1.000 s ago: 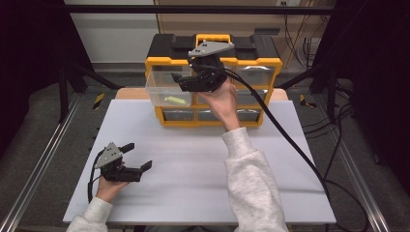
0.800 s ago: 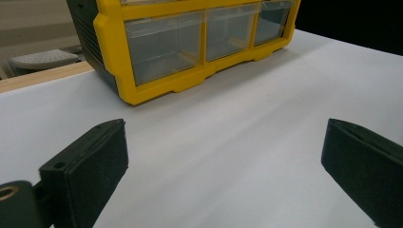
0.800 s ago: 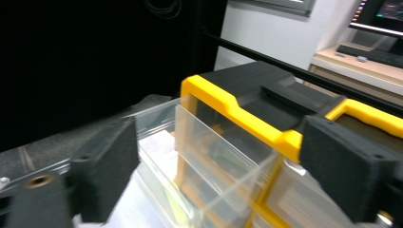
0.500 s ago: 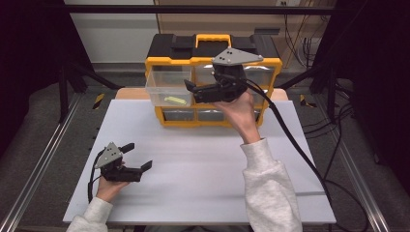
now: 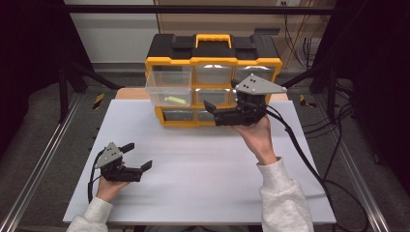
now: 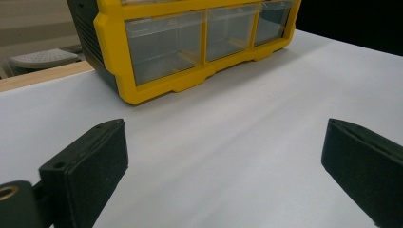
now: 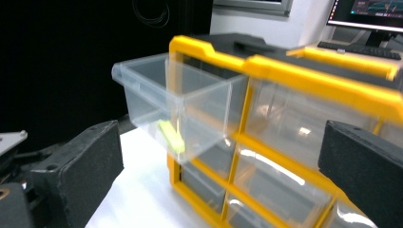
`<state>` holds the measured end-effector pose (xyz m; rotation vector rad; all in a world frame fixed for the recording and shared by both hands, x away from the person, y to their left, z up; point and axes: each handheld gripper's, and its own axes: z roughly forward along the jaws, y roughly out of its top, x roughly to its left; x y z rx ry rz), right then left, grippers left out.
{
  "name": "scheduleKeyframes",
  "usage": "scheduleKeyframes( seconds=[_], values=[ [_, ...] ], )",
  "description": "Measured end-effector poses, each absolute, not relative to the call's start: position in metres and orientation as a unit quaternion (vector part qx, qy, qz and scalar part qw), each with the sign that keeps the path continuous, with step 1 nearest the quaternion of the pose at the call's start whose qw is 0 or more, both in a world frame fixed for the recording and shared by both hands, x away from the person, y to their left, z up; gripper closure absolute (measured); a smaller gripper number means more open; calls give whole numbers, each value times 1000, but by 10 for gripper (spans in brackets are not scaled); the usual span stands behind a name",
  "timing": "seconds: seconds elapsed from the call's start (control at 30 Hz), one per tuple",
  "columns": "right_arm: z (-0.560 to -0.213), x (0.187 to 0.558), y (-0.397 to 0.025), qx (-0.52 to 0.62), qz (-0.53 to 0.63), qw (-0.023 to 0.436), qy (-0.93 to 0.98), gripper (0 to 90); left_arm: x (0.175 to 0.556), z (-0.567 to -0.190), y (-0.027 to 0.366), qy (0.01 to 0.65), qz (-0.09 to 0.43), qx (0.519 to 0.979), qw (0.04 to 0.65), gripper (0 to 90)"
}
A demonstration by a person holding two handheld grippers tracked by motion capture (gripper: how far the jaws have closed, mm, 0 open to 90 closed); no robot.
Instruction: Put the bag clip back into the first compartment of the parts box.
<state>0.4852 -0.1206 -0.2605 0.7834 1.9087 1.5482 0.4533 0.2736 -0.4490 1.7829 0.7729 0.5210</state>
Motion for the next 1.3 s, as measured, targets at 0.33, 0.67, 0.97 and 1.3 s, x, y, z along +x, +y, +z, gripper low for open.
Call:
scheduleKeyframes(
  seconds=[0.33,0.67,0.97,1.3],
  values=[
    [-315,479,-144,319,568,259,713,5,453,-449,273,324,219,749,534,15],
    [-366,469,-175,348,569,244,704,5,453,-450,272,323,219,752,532,15],
    [-408,462,-197,360,556,235,711,6,453,-450,272,324,219,751,533,15],
    [-433,452,-222,356,568,231,705,5,453,-450,272,324,219,752,531,14]
  ],
)
